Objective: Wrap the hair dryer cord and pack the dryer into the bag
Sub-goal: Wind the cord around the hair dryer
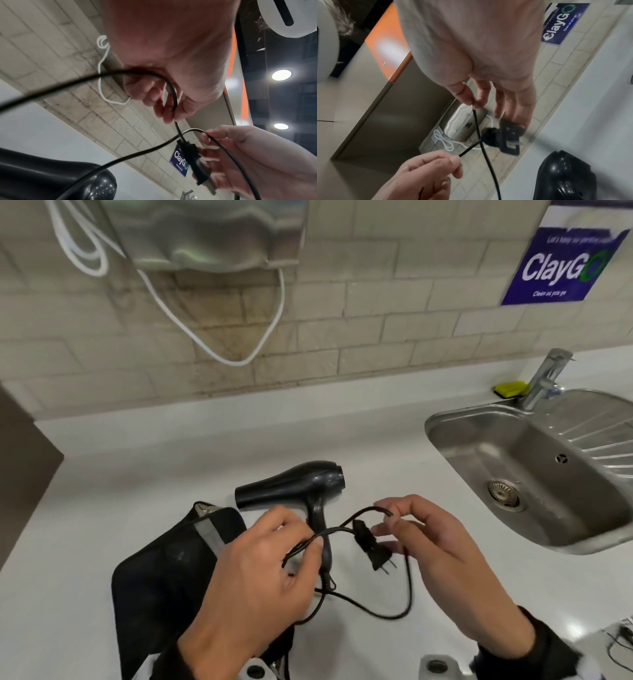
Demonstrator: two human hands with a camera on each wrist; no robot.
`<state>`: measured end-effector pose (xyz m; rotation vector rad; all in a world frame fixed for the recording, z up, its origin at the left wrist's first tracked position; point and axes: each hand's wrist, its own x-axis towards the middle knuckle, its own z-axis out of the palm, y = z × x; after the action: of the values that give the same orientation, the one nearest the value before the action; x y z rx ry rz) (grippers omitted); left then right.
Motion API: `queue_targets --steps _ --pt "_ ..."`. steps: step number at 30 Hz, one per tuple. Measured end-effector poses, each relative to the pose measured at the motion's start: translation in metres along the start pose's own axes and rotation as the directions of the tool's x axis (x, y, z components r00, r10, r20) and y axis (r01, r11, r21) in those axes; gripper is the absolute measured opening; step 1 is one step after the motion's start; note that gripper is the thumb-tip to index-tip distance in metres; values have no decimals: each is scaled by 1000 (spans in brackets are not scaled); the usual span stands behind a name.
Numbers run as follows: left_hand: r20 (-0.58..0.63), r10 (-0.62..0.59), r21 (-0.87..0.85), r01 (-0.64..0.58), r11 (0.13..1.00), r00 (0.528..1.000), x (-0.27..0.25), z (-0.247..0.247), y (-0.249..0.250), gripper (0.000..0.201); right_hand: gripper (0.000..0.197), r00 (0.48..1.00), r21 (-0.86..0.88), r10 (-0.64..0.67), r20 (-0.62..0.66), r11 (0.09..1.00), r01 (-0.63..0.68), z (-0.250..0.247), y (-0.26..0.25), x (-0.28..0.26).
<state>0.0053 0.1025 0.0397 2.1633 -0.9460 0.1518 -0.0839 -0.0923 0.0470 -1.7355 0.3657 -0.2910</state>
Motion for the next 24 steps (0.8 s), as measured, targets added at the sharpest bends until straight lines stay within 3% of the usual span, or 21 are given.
queue_targets --steps 3,8,12,16,18,20,22,23,24 --pt "-37 -73 -88 69 994 997 -5 -11 -10 14 14 999 -42 1 -53 999 -3 4 4 -4" --pt "13 -104 -241 105 965 994 -17 -37 -22 19 19 996 -37 10 -87 999 -13 12 14 -6" --pt "170 -87 -199 121 973 982 -27 -46 -36 10 16 982 66 -12 -187 997 25 14 14 -4" --pt "274 -37 -382 145 913 961 -29 -57 -31 14 15 983 45 -10 -185 999 19 23 16 2" --pt "252 -7 -452 124 883 968 -28 -64 -26 13 15 986 -67 -14 -167 998 2 26 25 5" --pt "156 -8 -524 90 847 988 -27 -70 -27 15 17 994 -305 -30 -109 952 -5 24 43 8" --pt "36 -84 -615 88 784 996 -24 -77 -28 22 21 999 -594 -11 -37 805 -13 21 57 9" --pt "4 -123 -642 97 760 992 -21 -81 -28 25 23 999 -682 -28 -26 732 3 21 58 9" --pt "-13 -149 -651 105 751 989 -17 -85 -25 26 26 997 -692 -73 -38 721 26 21 54 7"
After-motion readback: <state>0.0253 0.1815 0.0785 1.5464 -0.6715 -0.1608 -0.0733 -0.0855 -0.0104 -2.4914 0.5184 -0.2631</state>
